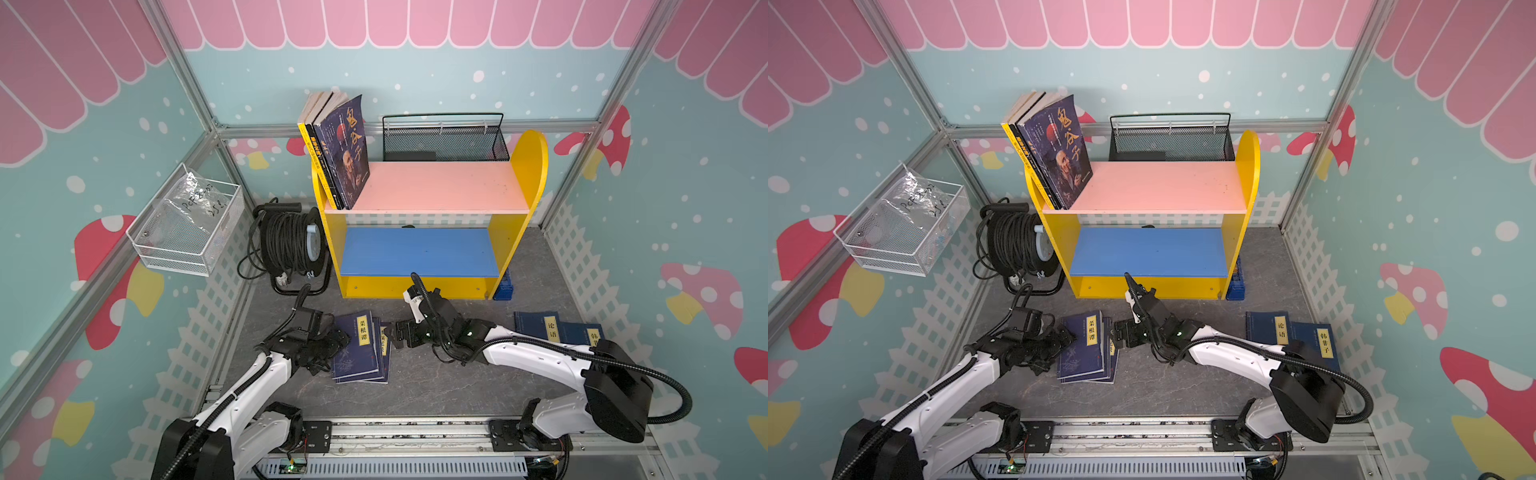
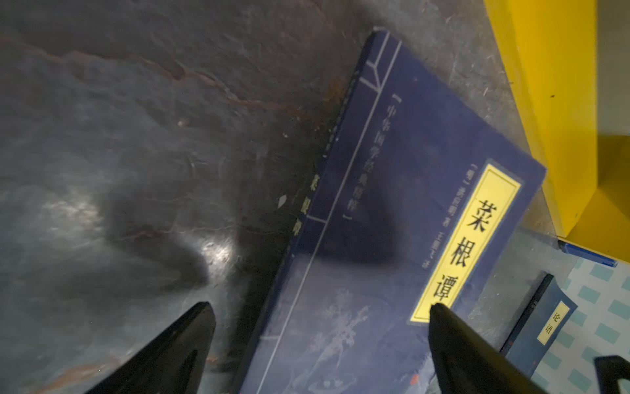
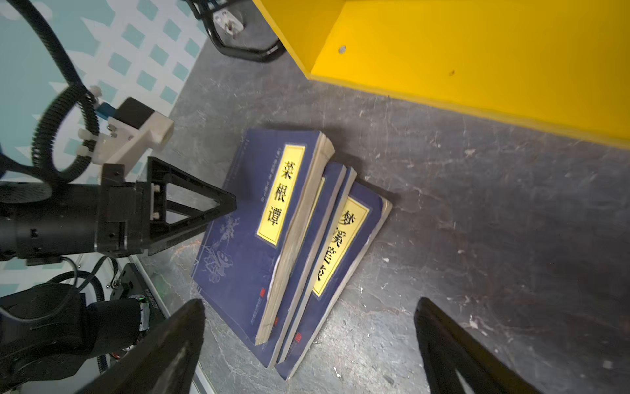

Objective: Stacking books/files
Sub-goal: Move the books to the center of the table.

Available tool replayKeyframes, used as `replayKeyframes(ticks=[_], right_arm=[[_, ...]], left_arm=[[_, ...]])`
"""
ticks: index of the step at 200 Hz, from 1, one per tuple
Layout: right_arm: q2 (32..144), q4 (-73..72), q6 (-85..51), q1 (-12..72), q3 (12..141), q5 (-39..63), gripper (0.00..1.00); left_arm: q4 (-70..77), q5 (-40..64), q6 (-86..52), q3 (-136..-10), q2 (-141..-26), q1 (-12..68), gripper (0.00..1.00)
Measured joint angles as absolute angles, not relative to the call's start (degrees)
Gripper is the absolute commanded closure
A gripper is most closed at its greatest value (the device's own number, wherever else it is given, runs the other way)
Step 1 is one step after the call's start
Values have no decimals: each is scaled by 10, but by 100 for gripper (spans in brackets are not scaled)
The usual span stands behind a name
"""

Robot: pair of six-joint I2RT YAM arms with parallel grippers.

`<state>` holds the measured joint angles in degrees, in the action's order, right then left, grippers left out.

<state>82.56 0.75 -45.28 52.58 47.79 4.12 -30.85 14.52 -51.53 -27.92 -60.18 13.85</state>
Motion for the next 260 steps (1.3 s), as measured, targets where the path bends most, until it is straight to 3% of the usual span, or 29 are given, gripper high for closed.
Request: replayKeyframes(ticks=[122,199,260], right_arm=[[995,-57,-578,561,504,76,2],[1022,-96,-608,564,517,88,4],[1011,-65,-602,562,515,71,6]], left_arm=[[-202,225,-421,-317,-739,139,4],[-212,183,-401,-342,-770,180,4],[-102,127,-479,-319,-780,263,4]])
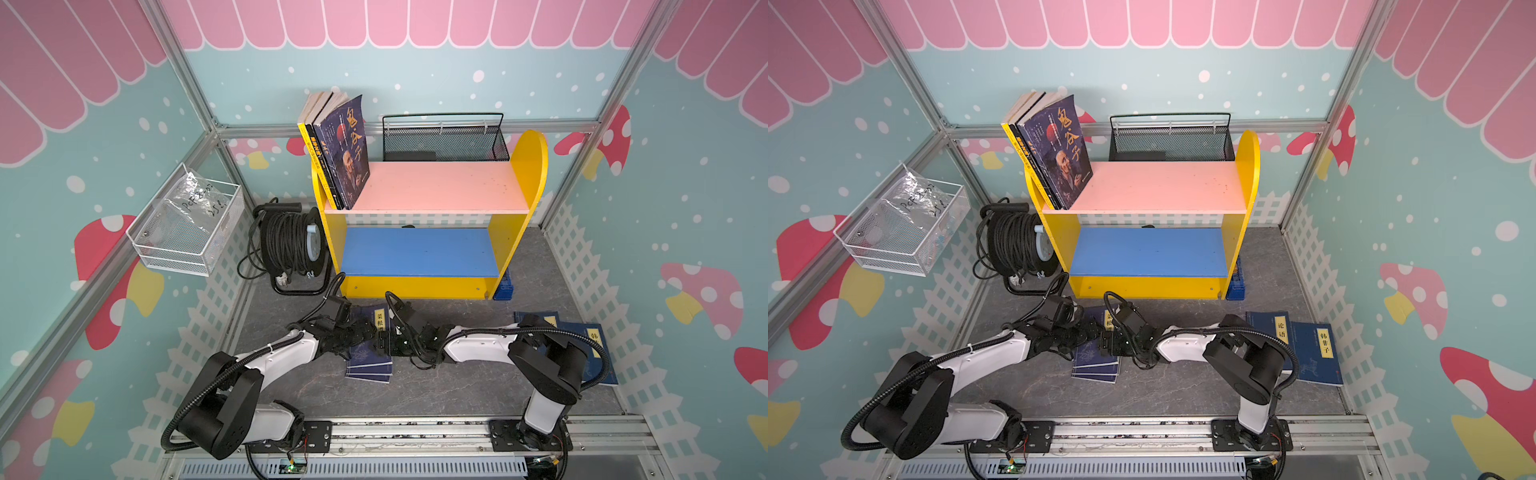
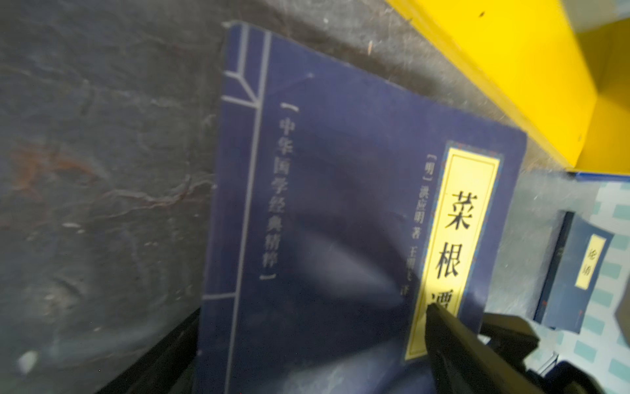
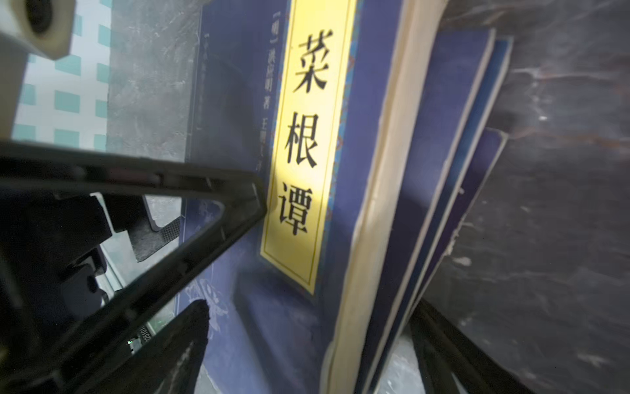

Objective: Stacking books/files
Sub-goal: Move the books to the center of the table.

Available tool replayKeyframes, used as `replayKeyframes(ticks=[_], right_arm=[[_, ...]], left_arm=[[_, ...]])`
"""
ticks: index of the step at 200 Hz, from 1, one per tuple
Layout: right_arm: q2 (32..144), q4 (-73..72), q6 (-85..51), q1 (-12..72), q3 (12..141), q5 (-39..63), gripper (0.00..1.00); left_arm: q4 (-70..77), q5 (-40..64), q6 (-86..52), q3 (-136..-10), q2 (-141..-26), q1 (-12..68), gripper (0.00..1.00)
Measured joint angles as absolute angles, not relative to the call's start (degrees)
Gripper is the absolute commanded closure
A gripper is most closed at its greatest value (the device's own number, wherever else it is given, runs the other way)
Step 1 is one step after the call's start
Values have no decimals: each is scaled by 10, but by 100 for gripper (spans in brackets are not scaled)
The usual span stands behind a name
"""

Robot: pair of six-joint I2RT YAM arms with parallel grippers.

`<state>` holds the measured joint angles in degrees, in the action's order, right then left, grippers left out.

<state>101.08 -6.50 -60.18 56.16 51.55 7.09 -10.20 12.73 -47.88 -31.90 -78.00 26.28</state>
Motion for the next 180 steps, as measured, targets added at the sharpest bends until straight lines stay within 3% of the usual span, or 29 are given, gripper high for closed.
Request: replayKeyframes(ticks=[104,180], right_arm=[[905,67,-538,502,456,-10,3],[842,28,-545,480,421,5,3]], left_arm=[[85,168,-684,-303,-832,380,4],[-69,175,-663,-303,-707,405,3]])
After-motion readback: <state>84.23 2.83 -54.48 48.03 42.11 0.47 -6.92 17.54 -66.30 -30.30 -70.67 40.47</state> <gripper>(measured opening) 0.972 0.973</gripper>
